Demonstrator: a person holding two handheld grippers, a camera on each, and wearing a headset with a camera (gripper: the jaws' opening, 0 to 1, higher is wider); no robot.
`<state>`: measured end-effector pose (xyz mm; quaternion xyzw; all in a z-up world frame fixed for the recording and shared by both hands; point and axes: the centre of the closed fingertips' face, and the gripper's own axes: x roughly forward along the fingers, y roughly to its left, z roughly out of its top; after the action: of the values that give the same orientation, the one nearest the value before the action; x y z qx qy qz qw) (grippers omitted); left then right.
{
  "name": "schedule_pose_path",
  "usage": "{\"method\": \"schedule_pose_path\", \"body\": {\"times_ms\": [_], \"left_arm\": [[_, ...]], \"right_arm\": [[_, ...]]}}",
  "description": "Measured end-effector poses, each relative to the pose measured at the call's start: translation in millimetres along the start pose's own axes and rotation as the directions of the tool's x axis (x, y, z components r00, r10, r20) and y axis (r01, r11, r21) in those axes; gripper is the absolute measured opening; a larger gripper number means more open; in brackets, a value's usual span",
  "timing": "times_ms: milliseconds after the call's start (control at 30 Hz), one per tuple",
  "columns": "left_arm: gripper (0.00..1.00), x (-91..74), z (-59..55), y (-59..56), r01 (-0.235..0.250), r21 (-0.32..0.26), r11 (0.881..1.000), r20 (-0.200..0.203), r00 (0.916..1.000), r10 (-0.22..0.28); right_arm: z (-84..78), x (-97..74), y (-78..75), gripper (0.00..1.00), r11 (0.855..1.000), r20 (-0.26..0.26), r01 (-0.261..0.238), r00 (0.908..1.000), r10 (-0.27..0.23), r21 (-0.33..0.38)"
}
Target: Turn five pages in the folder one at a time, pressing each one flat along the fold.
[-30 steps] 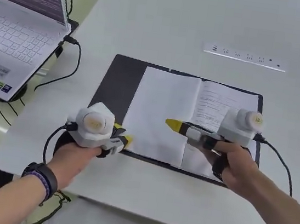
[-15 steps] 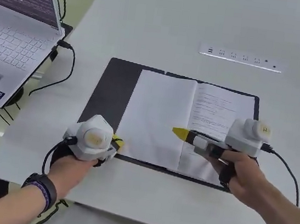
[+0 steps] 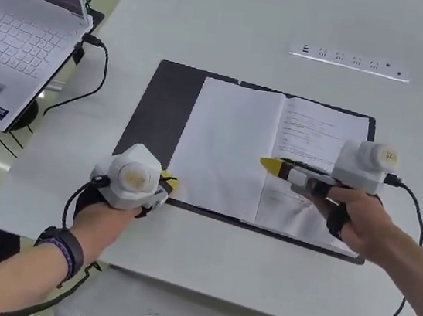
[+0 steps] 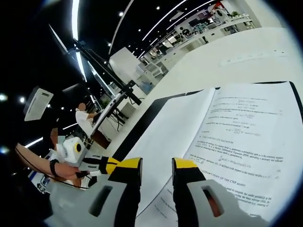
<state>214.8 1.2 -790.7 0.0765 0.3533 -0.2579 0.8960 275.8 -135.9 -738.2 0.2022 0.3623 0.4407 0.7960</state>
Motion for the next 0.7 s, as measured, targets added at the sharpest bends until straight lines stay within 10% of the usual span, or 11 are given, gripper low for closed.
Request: {"method": "schedule_pose_path", "body": {"times_ms": [700], "left_arm": [[0.00, 2.1, 1.8, 0.7, 0.019, -0.033, 0.999, -0.009, 0.9998, -0.019]], "right_arm": [[28.2, 23.0, -42.0, 0.00, 0.998, 0.084, 0.045, 0.9953, -0.048, 0.036]]}}
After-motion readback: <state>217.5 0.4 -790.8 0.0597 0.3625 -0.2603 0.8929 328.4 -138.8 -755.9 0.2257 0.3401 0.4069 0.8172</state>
